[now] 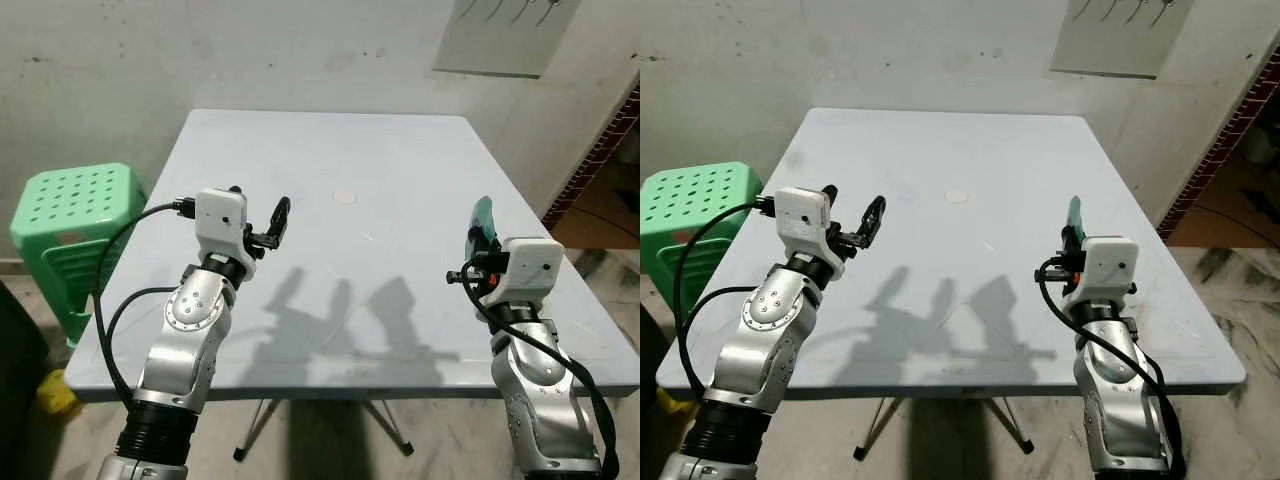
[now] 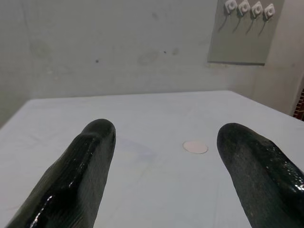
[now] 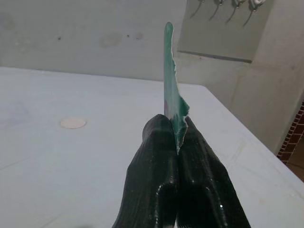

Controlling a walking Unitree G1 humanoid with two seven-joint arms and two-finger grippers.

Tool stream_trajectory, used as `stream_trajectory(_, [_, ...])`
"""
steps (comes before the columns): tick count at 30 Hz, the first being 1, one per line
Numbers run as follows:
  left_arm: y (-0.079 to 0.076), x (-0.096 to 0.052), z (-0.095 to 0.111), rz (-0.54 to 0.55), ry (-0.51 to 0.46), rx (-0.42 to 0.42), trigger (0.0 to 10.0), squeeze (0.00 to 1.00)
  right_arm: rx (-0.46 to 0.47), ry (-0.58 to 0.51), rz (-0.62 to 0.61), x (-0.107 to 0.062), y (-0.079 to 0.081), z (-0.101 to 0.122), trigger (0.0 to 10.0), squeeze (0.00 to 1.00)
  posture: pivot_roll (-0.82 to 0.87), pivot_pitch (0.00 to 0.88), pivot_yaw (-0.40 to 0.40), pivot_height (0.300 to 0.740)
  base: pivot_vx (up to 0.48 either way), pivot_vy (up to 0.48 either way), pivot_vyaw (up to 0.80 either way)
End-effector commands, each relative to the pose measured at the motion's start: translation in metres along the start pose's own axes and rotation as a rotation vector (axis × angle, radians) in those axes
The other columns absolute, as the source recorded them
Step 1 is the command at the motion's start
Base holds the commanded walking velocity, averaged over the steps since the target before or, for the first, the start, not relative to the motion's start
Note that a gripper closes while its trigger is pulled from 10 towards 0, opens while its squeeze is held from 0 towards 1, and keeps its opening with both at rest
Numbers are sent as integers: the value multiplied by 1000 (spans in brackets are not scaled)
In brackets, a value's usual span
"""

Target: Picking trash to rubbish bin

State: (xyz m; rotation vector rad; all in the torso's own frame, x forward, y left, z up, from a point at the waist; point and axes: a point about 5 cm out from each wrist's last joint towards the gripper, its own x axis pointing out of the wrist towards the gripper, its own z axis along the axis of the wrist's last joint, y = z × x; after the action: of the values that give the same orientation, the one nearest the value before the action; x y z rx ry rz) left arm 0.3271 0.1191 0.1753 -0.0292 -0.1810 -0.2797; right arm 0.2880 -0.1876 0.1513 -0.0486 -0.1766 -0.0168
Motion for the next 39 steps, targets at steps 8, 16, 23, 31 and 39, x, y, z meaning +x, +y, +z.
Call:
stream_trajectory(8, [-7,6,1,-38,-3,-26,10000,0,-15,-12,-42,-3,-8,4,10000,0,-107,0,-32,740,0,0,-752])
stream_trajectory(16, [-14,14,2,-59,-11,-62,10000,0,-25,-28,-59,1,-11,10,10000,0,-136,0,-36,740,0,0,-747])
stream_trajectory(23, [-20,20,3,-70,-17,-81,10000,0,-35,-35,-91,-2,-19,13,10000,0,-160,0,-28,740,0,0,-746])
stream_trajectory(31, [-23,21,1,-78,-11,-97,10000,0,-37,-33,-112,-5,-21,14,10000,0,-172,8,-21,740,0,0,-748])
stream_trajectory(39, [-24,21,0,-86,-2,-116,10000,0,-37,-23,-126,-10,-22,13,10000,0,-185,23,-12,740,0,0,-746])
